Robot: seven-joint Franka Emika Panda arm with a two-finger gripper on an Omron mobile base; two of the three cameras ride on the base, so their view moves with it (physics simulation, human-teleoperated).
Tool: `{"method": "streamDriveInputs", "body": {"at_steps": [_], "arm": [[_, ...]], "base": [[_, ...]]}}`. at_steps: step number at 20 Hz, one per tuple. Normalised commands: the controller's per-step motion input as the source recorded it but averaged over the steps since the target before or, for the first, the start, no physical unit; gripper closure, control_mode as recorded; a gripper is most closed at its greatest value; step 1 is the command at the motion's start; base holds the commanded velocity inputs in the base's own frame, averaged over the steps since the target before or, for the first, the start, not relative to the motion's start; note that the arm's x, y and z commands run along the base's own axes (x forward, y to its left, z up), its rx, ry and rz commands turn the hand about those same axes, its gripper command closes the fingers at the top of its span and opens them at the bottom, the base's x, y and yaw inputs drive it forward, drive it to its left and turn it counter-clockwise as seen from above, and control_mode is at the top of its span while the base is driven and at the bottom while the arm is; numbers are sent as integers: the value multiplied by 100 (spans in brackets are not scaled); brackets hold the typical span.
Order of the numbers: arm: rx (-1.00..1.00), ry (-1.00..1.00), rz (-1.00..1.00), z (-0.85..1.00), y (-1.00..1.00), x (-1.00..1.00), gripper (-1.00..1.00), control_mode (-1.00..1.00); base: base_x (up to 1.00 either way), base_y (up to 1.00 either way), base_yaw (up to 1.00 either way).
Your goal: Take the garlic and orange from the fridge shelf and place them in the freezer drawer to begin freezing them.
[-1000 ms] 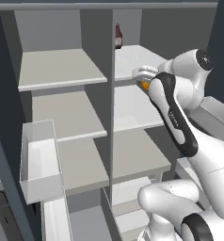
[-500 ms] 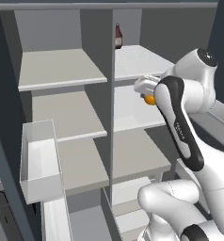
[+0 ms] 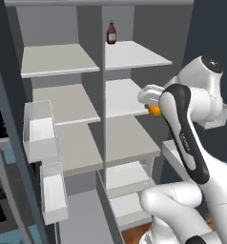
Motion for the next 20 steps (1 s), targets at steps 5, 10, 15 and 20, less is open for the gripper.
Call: {"method": "streamDriveInputs", "body": {"at_steps": [5, 10, 15, 20], "arm": [[0, 0, 0, 0, 0, 0, 100, 100], [0, 0, 0, 0, 0, 0, 100, 100], [0, 0, 0, 0, 0, 0, 100, 100], [0, 0, 0, 0, 0, 0, 100, 100]], "base": [[-94, 6, 0], [-38, 54, 0], [-32, 22, 0], [-32, 0, 4]]}}
